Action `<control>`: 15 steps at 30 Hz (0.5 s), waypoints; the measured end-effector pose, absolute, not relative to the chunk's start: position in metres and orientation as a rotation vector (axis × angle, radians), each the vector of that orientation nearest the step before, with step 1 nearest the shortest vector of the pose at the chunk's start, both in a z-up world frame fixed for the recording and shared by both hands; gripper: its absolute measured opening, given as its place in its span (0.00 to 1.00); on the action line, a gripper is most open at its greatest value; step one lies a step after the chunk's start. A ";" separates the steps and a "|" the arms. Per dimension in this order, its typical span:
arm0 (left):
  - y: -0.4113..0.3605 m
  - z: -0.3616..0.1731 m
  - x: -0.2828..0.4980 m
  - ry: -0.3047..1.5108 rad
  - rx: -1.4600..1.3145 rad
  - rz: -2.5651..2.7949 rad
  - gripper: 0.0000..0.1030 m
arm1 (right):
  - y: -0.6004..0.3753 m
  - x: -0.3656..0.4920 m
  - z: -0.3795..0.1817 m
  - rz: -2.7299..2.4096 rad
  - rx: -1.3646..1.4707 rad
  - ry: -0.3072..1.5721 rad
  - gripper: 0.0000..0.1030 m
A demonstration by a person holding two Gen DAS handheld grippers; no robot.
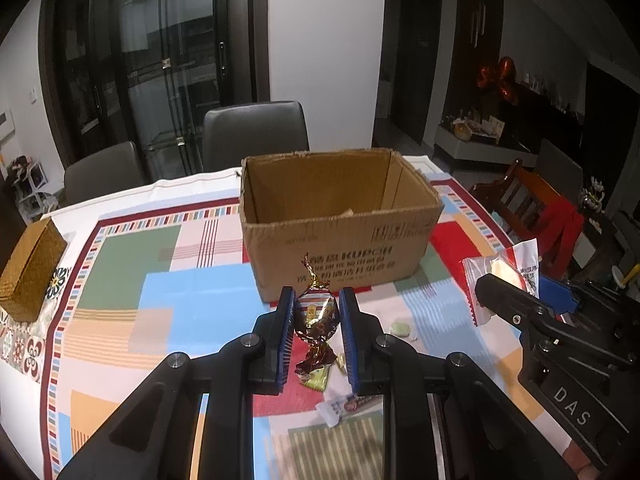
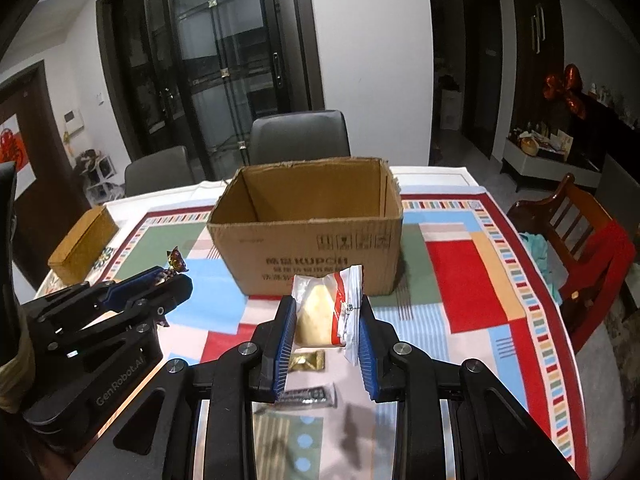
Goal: Organize snacks
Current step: 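Lift the chocolate and pastry packet and carry both over the box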
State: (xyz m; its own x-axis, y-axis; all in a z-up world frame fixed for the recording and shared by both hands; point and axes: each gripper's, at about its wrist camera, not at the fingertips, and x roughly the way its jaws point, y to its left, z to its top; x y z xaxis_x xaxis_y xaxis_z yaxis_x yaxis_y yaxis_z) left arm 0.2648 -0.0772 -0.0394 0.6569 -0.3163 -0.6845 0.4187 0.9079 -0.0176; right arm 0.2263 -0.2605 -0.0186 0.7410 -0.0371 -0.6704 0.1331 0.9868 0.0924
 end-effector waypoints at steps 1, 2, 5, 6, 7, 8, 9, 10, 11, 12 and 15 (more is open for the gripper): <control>-0.078 -0.037 0.267 0.743 0.145 -0.417 0.22 | -0.262 0.228 -0.017 -0.097 0.137 0.727 0.30; -0.079 -0.036 0.269 0.740 0.142 -0.417 0.22 | -0.263 0.229 -0.016 -0.099 0.137 0.724 0.30; -0.081 -0.032 0.273 0.734 0.139 -0.415 0.22 | -0.268 0.235 -0.012 -0.106 0.135 0.715 0.30; -0.082 -0.030 0.275 0.732 0.139 -0.415 0.22 | -0.269 0.235 -0.011 -0.108 0.134 0.712 0.30; -0.083 -0.030 0.276 0.730 0.138 -0.415 0.22 | -0.270 0.236 -0.010 -0.109 0.133 0.708 0.30; -0.083 -0.029 0.277 0.729 0.137 -0.414 0.22 | -0.270 0.238 -0.008 -0.110 0.131 0.704 0.30; -0.083 -0.028 0.279 0.727 0.132 -0.414 0.22 | -0.271 0.239 -0.006 -0.112 0.129 0.700 0.30; -0.084 -0.027 0.280 0.725 0.129 -0.413 0.22 | -0.272 0.240 -0.005 -0.113 0.127 0.696 0.30; -0.085 -0.026 0.282 0.723 0.126 -0.412 0.22 | -0.273 0.242 -0.003 -0.115 0.126 0.691 0.30; -0.086 -0.024 0.284 0.721 0.124 -0.411 0.22 | -0.273 0.243 -0.002 -0.115 0.125 0.688 0.30; -0.088 -0.021 0.290 0.715 0.119 -0.408 0.22 | -0.275 0.248 0.004 -0.119 0.122 0.676 0.30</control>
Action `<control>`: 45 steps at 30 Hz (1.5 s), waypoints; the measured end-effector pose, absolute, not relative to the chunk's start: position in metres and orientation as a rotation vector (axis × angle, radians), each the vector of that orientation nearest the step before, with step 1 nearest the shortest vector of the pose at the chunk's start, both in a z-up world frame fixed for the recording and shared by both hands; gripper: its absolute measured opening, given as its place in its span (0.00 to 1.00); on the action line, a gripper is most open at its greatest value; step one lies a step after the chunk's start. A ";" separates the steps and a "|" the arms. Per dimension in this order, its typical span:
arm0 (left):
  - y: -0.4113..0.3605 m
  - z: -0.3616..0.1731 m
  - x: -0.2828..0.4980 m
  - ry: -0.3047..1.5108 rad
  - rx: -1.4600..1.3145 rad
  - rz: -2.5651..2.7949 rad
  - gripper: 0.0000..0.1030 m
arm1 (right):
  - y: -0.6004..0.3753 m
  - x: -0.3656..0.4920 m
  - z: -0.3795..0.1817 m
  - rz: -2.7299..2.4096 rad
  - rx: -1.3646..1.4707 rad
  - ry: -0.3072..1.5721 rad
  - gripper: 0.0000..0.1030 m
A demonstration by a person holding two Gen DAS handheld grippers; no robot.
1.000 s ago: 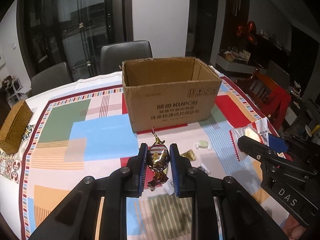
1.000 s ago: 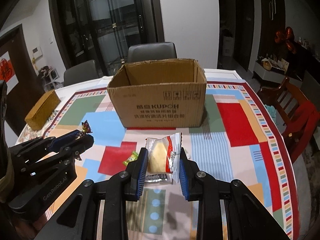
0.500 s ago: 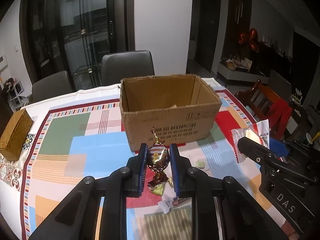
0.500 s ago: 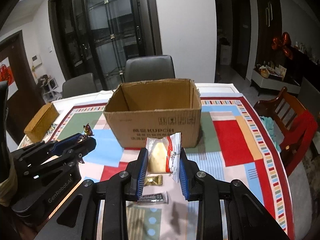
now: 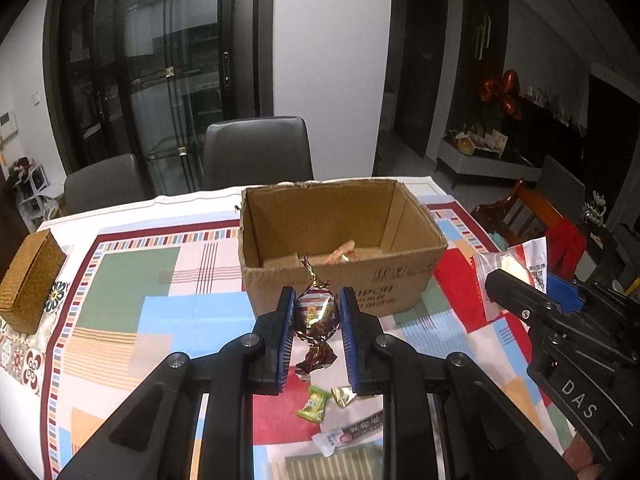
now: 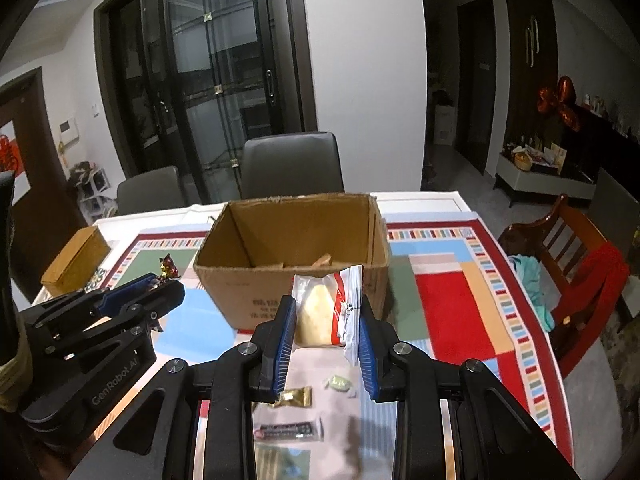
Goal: Organize snacks
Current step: 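Lift the chocolate and pastry packet and carry both over the box, then open the left tool over the box while the right tool releases the pastry packet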
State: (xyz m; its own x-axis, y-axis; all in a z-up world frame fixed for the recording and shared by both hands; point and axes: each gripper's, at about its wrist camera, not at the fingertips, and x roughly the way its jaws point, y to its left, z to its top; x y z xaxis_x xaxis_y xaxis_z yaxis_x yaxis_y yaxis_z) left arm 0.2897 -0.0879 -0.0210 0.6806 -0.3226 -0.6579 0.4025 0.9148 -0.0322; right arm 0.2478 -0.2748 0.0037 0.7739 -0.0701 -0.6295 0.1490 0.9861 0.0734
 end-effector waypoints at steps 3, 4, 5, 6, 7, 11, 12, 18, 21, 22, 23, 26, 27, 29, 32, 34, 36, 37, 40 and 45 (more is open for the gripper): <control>-0.090 -0.018 0.295 0.708 0.118 -0.406 0.22 | -0.275 0.253 0.009 -0.122 0.111 0.663 0.30; -0.090 -0.017 0.297 0.707 0.120 -0.406 0.22 | -0.276 0.256 0.011 -0.124 0.107 0.657 0.30; -0.091 -0.017 0.299 0.705 0.121 -0.404 0.22 | -0.276 0.258 0.012 -0.126 0.104 0.654 0.30; -0.092 -0.016 0.303 0.703 0.122 -0.402 0.22 | -0.276 0.260 0.013 -0.127 0.102 0.651 0.30; -0.092 -0.016 0.305 0.702 0.122 -0.400 0.22 | -0.277 0.263 0.014 -0.128 0.101 0.650 0.30; -0.095 -0.016 0.316 0.707 0.119 -0.391 0.22 | -0.277 0.274 0.018 -0.128 0.092 0.644 0.30; -0.095 -0.017 0.319 0.708 0.118 -0.389 0.22 | -0.277 0.277 0.019 -0.127 0.088 0.642 0.30; -0.095 -0.017 0.333 0.711 0.115 -0.379 0.22 | -0.275 0.295 0.023 -0.122 0.072 0.636 0.30; -0.096 -0.017 0.341 0.709 0.112 -0.375 0.22 | -0.276 0.303 0.023 -0.122 0.072 0.637 0.30; -0.096 -0.017 0.343 0.708 0.108 -0.375 0.22 | -0.276 0.304 0.023 -0.122 0.073 0.637 0.30; -0.097 -0.018 0.344 0.707 0.107 -0.375 0.22 | -0.277 0.307 0.023 -0.121 0.072 0.637 0.30; -0.101 -0.020 0.350 0.705 0.113 -0.371 0.22 | -0.276 0.313 0.022 -0.121 0.069 0.635 0.30; -0.102 -0.022 0.351 0.704 0.113 -0.369 0.22 | -0.277 0.316 0.022 -0.120 0.070 0.635 0.30; -0.104 -0.023 0.355 0.703 0.112 -0.366 0.22 | -0.279 0.322 0.021 -0.118 0.070 0.637 0.30; -0.106 -0.023 0.361 0.696 0.112 -0.362 0.22 | -0.281 0.330 0.021 -0.117 0.069 0.638 0.30; -0.107 -0.023 0.365 0.689 0.113 -0.360 0.22 | -0.282 0.335 0.021 -0.117 0.067 0.636 0.30; -0.109 -0.023 0.369 0.683 0.116 -0.360 0.22 | -0.282 0.339 0.021 -0.116 0.065 0.633 0.30; -0.110 -0.023 0.371 0.680 0.117 -0.360 0.22 | -0.283 0.342 0.021 -0.115 0.066 0.634 0.30; -0.112 -0.023 0.377 0.676 0.116 -0.358 0.22 | -0.284 0.351 0.019 -0.107 0.068 0.642 0.30; -0.111 -0.025 0.389 0.680 0.105 -0.347 0.22 | -0.285 0.365 0.014 -0.098 0.061 0.661 0.30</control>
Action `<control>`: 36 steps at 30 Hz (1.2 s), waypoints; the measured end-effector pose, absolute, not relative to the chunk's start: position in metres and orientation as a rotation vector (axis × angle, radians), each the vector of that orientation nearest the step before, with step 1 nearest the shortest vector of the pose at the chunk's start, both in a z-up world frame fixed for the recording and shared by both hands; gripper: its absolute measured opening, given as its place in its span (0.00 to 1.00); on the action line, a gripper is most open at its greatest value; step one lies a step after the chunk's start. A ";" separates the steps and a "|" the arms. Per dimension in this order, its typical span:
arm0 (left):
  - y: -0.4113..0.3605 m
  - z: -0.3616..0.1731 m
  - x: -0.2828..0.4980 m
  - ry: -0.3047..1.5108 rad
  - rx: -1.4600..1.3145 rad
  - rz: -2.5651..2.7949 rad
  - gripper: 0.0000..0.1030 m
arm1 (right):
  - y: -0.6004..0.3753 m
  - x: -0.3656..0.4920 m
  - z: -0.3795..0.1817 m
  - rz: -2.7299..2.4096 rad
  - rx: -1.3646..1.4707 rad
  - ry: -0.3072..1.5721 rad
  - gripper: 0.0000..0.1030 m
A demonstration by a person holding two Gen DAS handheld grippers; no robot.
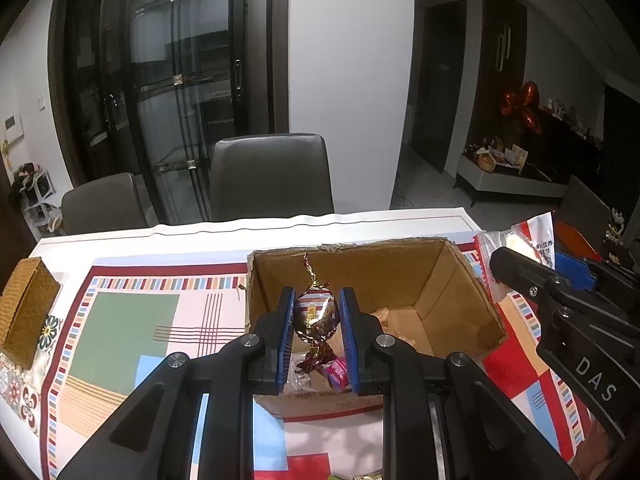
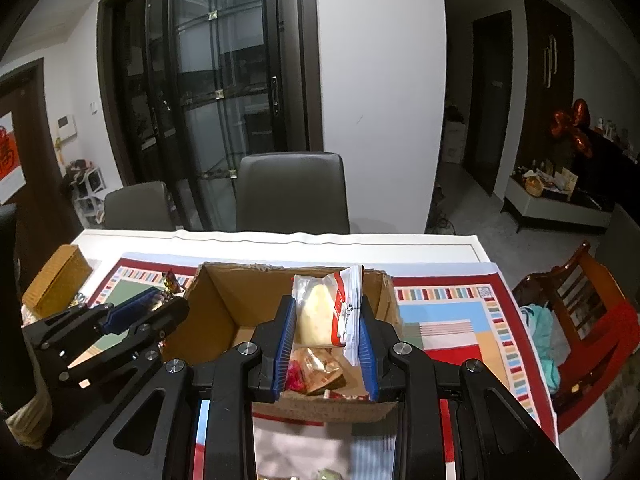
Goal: Organize snacks
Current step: 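Open the left tool over the box while the right tool releases the pastry packet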
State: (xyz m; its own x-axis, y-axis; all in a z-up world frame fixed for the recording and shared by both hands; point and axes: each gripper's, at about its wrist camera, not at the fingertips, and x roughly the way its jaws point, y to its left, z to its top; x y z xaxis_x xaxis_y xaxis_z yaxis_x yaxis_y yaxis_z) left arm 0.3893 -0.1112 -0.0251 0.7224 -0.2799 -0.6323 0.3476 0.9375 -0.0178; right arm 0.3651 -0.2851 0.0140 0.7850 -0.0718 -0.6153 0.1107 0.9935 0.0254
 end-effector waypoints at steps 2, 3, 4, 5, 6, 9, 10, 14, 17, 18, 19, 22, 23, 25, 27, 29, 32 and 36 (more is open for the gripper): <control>-0.111 -0.027 0.393 0.686 0.104 -0.344 0.22 | -0.286 0.371 0.012 -0.094 0.059 0.669 0.30; -0.111 -0.028 0.396 0.690 0.104 -0.343 0.22 | -0.286 0.374 0.011 -0.090 0.058 0.673 0.30; -0.111 -0.029 0.398 0.693 0.104 -0.344 0.22 | -0.286 0.377 0.010 -0.087 0.056 0.676 0.30; -0.111 -0.030 0.399 0.695 0.105 -0.344 0.22 | -0.284 0.379 0.008 -0.086 0.055 0.679 0.30; -0.111 -0.031 0.402 0.698 0.108 -0.342 0.22 | -0.284 0.381 0.007 -0.085 0.053 0.681 0.30; -0.111 -0.035 0.407 0.706 0.108 -0.340 0.22 | -0.284 0.388 0.005 -0.085 0.052 0.690 0.30; -0.113 -0.037 0.405 0.708 0.108 -0.339 0.22 | -0.284 0.389 0.004 -0.084 0.051 0.693 0.30; -0.115 -0.041 0.409 0.719 0.107 -0.344 0.22 | -0.284 0.395 0.001 -0.078 0.045 0.705 0.30; -0.116 -0.042 0.411 0.723 0.107 -0.348 0.22 | -0.285 0.399 -0.003 -0.074 0.046 0.715 0.30; -0.116 -0.043 0.411 0.725 0.107 -0.347 0.22 | -0.285 0.400 -0.004 -0.073 0.048 0.718 0.30; -0.116 -0.043 0.411 0.726 0.107 -0.348 0.22 | -0.286 0.401 -0.004 -0.072 0.048 0.720 0.30; -0.116 -0.044 0.414 0.732 0.106 -0.350 0.22 | -0.286 0.404 -0.006 -0.065 0.046 0.727 0.30; -0.116 -0.044 0.415 0.734 0.104 -0.351 0.22 | -0.286 0.404 -0.006 -0.063 0.046 0.729 0.30; -0.116 -0.044 0.416 0.735 0.105 -0.353 0.22 | -0.287 0.405 -0.007 -0.057 0.050 0.732 0.30; -0.117 -0.044 0.416 0.735 0.112 -0.351 0.24 | -0.287 0.406 -0.006 -0.053 0.054 0.731 0.30; -0.117 -0.044 0.415 0.734 0.114 -0.355 0.31 | -0.287 0.406 -0.006 -0.050 0.049 0.728 0.30; -0.114 -0.043 0.414 0.721 0.115 -0.343 0.49 | -0.286 0.407 -0.005 -0.049 0.043 0.735 0.44; -0.110 -0.041 0.410 0.710 0.118 -0.322 0.64 | -0.287 0.403 -0.003 -0.070 0.022 0.723 0.61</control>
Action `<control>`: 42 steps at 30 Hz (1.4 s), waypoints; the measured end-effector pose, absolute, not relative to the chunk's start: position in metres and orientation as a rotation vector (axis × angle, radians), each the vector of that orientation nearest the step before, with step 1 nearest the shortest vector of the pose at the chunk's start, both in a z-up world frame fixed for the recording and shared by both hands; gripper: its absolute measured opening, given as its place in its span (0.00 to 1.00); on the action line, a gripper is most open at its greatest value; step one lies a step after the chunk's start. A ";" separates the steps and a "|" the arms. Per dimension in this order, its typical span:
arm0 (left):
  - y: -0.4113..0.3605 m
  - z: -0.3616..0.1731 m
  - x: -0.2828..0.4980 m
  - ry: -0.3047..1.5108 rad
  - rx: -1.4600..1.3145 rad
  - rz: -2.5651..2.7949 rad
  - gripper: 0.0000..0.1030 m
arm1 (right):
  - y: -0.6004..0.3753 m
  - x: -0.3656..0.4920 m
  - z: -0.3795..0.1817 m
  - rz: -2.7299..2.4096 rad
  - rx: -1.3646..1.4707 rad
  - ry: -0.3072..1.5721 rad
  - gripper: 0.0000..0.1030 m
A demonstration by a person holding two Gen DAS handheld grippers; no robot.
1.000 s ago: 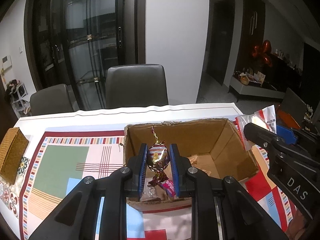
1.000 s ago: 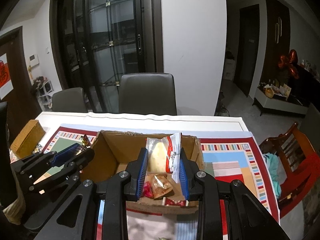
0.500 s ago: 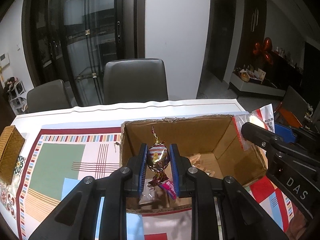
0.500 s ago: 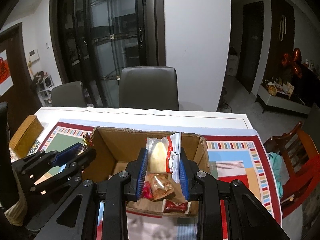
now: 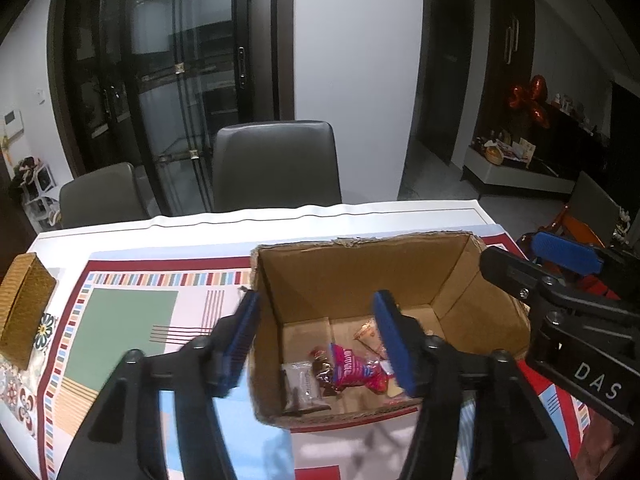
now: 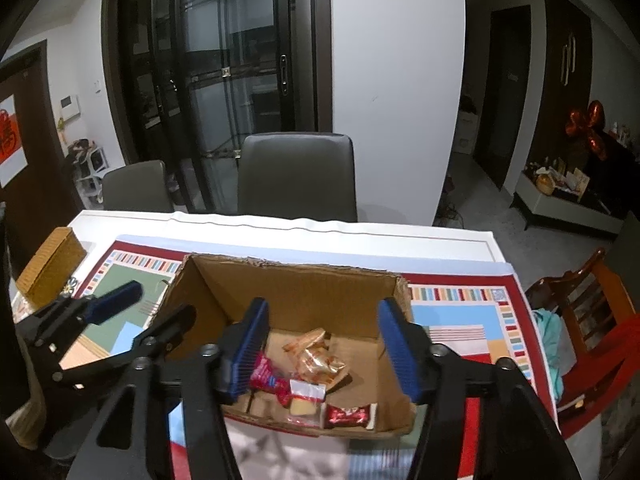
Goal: Organize snacks
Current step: 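Open the left tool over the box while the right tool releases the pastry packet, then withdraw both open tools and tilt them toward the remaining candies and snack bar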
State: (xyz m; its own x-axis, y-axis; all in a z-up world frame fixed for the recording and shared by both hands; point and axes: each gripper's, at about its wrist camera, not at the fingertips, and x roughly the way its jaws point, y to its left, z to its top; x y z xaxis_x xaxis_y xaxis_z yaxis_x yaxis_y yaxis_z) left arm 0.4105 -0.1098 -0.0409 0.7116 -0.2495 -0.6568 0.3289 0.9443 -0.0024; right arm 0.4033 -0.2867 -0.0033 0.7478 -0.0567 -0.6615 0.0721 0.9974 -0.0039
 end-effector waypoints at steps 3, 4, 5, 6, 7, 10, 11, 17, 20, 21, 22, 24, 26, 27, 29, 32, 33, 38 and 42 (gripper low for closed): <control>-0.107 -0.039 0.407 0.701 0.120 -0.299 0.72 | -0.288 0.402 -0.002 -0.079 0.012 0.724 0.66; -0.106 -0.039 0.406 0.701 0.117 -0.294 0.72 | -0.289 0.401 -0.001 -0.083 0.008 0.722 0.66; -0.104 -0.038 0.404 0.702 0.113 -0.285 0.73 | -0.289 0.400 -0.001 -0.085 0.003 0.721 0.66; -0.103 -0.038 0.402 0.704 0.111 -0.278 0.73 | -0.289 0.399 0.000 -0.086 0.000 0.720 0.66; -0.103 -0.038 0.401 0.706 0.109 -0.273 0.73 | -0.290 0.397 0.001 -0.087 -0.003 0.719 0.66; -0.102 -0.037 0.395 0.714 0.107 -0.257 0.74 | -0.290 0.393 0.004 -0.086 -0.010 0.714 0.66; -0.101 -0.038 0.393 0.718 0.107 -0.248 0.75 | -0.291 0.392 0.005 -0.084 -0.010 0.712 0.66; -0.096 -0.039 0.380 0.745 0.091 -0.196 0.77 | -0.289 0.381 0.008 -0.073 -0.021 0.706 0.66; -0.093 -0.040 0.371 0.751 0.080 -0.165 0.77 | -0.290 0.376 0.009 -0.067 -0.033 0.705 0.66; -0.092 -0.041 0.369 0.755 0.072 -0.158 0.77 | -0.290 0.374 0.010 -0.064 -0.036 0.705 0.66; -0.091 -0.041 0.366 0.759 0.065 -0.153 0.77 | -0.290 0.373 0.010 -0.060 -0.039 0.706 0.66; -0.091 -0.042 0.361 0.765 0.053 -0.142 0.77 | -0.290 0.371 0.011 -0.053 -0.051 0.707 0.66; -0.090 -0.043 0.356 0.766 0.047 -0.134 0.77 | -0.289 0.368 0.011 -0.046 -0.070 0.705 0.66; -0.089 -0.043 0.352 0.768 0.043 -0.130 0.77 | -0.289 0.366 0.012 -0.042 -0.079 0.704 0.66; -0.089 -0.044 0.346 0.774 0.032 -0.119 0.77 | -0.286 0.362 0.012 -0.029 -0.100 0.701 0.66; -0.087 -0.045 0.339 0.786 0.014 -0.096 0.77 | -0.284 0.358 0.012 -0.010 -0.120 0.701 0.66; -0.086 -0.045 0.337 0.793 0.003 -0.083 0.77 | -0.283 0.357 0.012 -0.003 -0.130 0.702 0.66; -0.077 -0.049 0.324 0.822 -0.065 -0.011 0.79 | -0.279 0.351 0.011 0.029 -0.192 0.703 0.66; -0.069 -0.055 0.309 0.836 -0.144 0.057 0.79 | -0.276 0.348 0.006 0.076 -0.233 0.725 0.66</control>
State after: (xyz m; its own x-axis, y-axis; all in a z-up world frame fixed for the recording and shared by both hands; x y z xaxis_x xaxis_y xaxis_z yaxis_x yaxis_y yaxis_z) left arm 0.3086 -0.0689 -0.0550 0.6695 -0.0069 -0.7428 -0.1068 0.9887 -0.1054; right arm 0.3480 -0.2758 0.0058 0.7470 -0.0119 -0.6647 -0.1488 0.9715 -0.1846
